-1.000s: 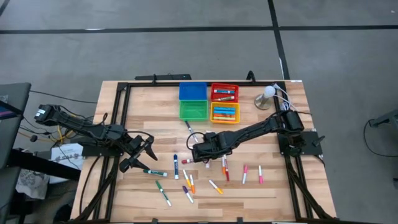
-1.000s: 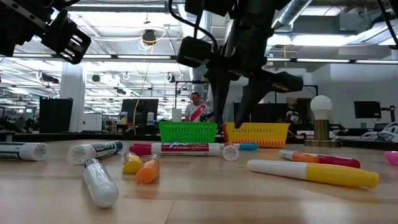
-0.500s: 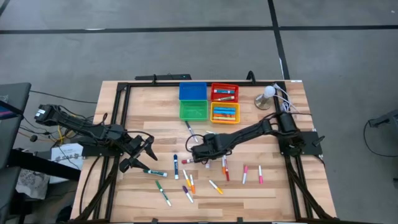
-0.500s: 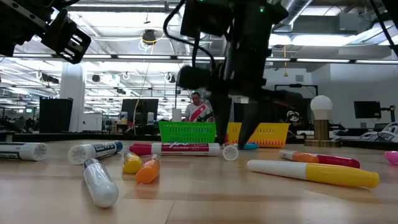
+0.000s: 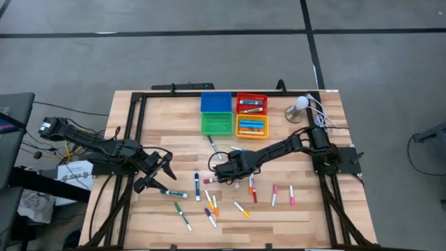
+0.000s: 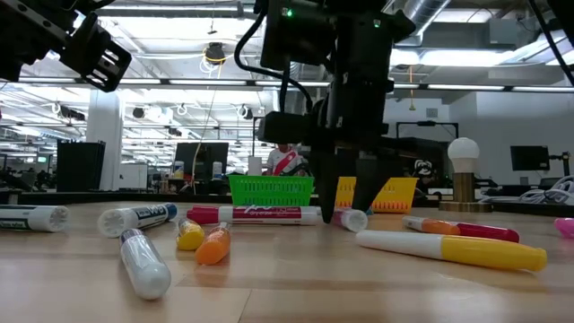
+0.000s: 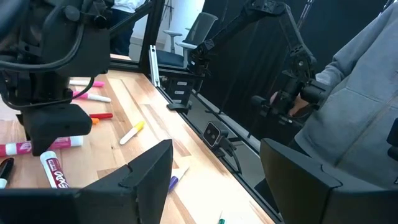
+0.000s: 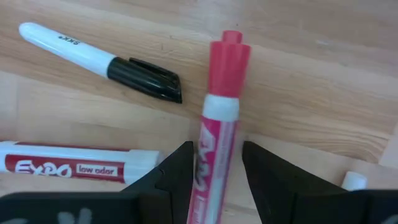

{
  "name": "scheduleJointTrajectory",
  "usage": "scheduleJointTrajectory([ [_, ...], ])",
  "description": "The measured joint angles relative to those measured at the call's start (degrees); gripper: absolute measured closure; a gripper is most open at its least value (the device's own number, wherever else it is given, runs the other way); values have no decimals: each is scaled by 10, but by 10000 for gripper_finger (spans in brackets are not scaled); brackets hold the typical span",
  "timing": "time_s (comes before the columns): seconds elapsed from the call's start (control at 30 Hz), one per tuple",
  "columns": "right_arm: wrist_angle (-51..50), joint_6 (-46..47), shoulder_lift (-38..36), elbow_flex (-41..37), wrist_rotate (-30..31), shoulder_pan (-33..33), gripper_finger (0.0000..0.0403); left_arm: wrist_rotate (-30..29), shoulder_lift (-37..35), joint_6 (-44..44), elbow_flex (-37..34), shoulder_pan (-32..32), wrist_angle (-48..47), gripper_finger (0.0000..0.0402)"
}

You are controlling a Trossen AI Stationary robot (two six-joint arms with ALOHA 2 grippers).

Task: Pick & Place Markers
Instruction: Put the pink marker pen into the red bin

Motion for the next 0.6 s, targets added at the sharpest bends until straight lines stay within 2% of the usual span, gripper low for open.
scheduleJointTrajectory([
  [0.37, -2, -24, 1, 0, 1, -6, 272, 0, 0, 0, 0, 0, 3, 160],
  [0.6, -8, -29, 1, 0, -5, -18, 309, 0, 0, 0, 0, 0, 3, 160],
])
